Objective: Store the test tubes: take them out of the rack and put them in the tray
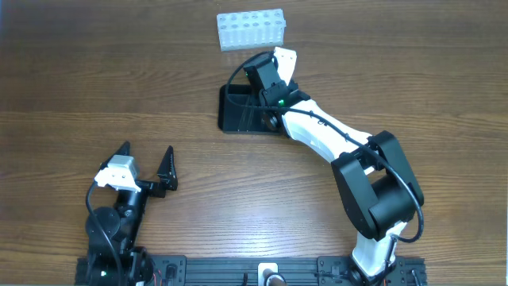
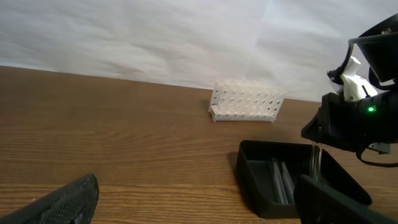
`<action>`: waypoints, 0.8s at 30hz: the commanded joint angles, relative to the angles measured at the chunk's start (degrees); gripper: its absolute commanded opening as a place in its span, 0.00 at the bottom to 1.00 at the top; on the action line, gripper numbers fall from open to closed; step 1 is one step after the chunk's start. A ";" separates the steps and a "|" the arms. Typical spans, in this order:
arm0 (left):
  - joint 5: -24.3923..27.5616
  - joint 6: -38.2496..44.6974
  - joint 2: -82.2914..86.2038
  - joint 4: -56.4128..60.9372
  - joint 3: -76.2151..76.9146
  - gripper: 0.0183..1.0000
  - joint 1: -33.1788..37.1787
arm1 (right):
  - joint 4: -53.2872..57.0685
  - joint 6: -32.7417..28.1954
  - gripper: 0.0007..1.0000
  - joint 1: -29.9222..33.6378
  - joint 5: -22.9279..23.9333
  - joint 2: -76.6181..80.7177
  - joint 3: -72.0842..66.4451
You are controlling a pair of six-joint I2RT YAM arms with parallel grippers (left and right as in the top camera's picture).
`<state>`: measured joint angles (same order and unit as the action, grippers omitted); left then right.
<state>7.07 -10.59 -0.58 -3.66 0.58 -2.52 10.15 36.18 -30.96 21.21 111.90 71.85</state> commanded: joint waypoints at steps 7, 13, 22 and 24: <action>-0.24 -0.79 0.42 -0.15 -0.24 1.00 -0.20 | -0.50 0.66 0.01 -1.18 1.16 -0.20 -0.52; -0.26 -0.79 0.42 -0.15 -0.24 1.00 -0.20 | -0.52 0.63 0.01 -1.70 1.18 0.76 -0.57; -0.26 -0.76 0.42 -0.15 -0.24 1.00 -0.20 | -0.48 0.63 0.01 -2.10 1.18 1.42 -0.79; -0.24 -0.79 0.42 -0.15 -0.24 1.00 -0.20 | -0.42 0.63 0.01 -2.08 1.18 1.51 -0.87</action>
<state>7.07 -10.59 -0.58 -3.66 0.58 -2.50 9.85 36.23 -32.47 21.41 112.42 71.81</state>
